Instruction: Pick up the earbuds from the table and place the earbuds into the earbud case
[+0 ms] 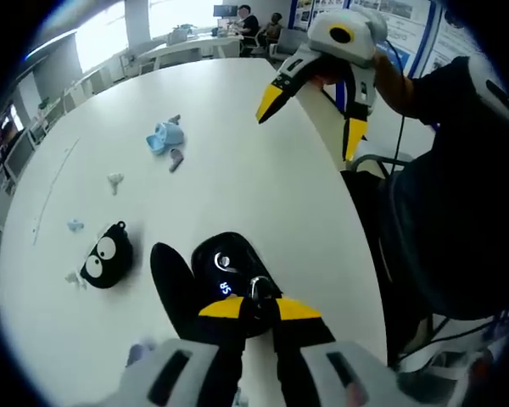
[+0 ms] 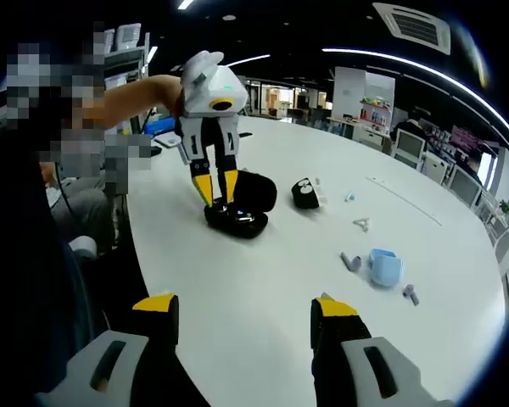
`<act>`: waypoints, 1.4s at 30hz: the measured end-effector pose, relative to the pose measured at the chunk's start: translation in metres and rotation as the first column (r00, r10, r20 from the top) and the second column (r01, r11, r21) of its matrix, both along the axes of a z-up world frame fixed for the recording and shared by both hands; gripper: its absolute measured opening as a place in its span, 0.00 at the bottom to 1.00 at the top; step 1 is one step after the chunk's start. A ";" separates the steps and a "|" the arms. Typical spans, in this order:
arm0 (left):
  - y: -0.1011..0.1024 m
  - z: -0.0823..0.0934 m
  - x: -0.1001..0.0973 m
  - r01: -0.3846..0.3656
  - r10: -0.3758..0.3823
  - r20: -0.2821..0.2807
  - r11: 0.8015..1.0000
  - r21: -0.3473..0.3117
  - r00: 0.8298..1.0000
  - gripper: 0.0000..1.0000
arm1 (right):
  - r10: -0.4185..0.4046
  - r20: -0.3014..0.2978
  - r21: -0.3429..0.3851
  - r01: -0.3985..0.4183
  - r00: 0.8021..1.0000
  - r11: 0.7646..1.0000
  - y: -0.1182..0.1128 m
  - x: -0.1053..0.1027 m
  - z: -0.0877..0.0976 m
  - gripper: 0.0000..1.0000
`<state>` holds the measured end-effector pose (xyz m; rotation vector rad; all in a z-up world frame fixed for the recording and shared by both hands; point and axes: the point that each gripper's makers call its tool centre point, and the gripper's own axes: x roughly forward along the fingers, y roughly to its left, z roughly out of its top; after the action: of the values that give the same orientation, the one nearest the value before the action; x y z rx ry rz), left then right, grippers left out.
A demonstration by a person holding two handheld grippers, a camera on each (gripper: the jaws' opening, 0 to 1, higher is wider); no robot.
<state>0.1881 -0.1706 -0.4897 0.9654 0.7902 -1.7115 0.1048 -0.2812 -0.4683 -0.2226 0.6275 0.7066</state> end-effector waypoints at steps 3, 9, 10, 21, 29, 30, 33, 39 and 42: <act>0.000 -0.002 0.001 0.019 -0.020 0.029 1.000 0.018 0.999 0.14 | -0.002 0.001 0.003 0.002 1.000 1.000 -0.001 0.000 0.000 0.61; -0.001 -0.003 -0.002 0.059 -0.061 0.048 0.997 0.044 0.997 0.14 | -0.009 0.001 0.009 0.009 1.000 1.000 -0.004 -0.002 -0.002 0.61; -0.001 -0.003 -0.002 0.064 -0.066 0.048 0.997 0.048 0.997 0.14 | -0.011 0.001 0.010 0.011 1.000 1.000 -0.004 -0.003 -0.002 0.61; -0.004 -0.005 -0.002 0.146 -0.150 0.031 0.983 0.112 0.988 0.14 | -0.024 0.001 0.023 0.024 1.000 0.999 -0.010 -0.006 -0.003 0.61; -0.002 -0.012 0.004 0.181 -0.192 0.050 0.967 0.178 0.980 0.14 | -0.033 -0.007 0.028 0.033 0.999 0.999 -0.015 -0.008 -0.007 0.60; -0.002 -0.013 0.004 0.186 -0.199 0.055 0.966 0.182 0.978 0.14 | -0.034 -0.007 0.029 0.034 0.999 0.999 -0.015 -0.007 -0.007 0.60; -0.001 -0.013 0.004 0.179 -0.193 0.058 0.966 0.185 0.980 0.14 | -0.034 -0.005 0.032 0.034 0.999 0.999 -0.015 -0.007 -0.007 0.60; 0.000 -0.012 0.003 0.173 -0.186 0.058 0.968 0.181 0.981 0.19 | -0.026 -0.001 0.034 0.026 1.000 0.999 -0.013 -0.006 -0.006 0.60; -0.001 -0.009 -0.002 0.174 -0.188 0.069 0.970 0.169 0.980 0.23 | -0.024 0.002 0.033 0.024 1.000 0.999 -0.011 -0.006 -0.005 0.60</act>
<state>0.1862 -0.1712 -0.4990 1.2458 0.8156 -1.7690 0.0984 -0.2926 -0.4731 -0.1850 0.6148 0.6933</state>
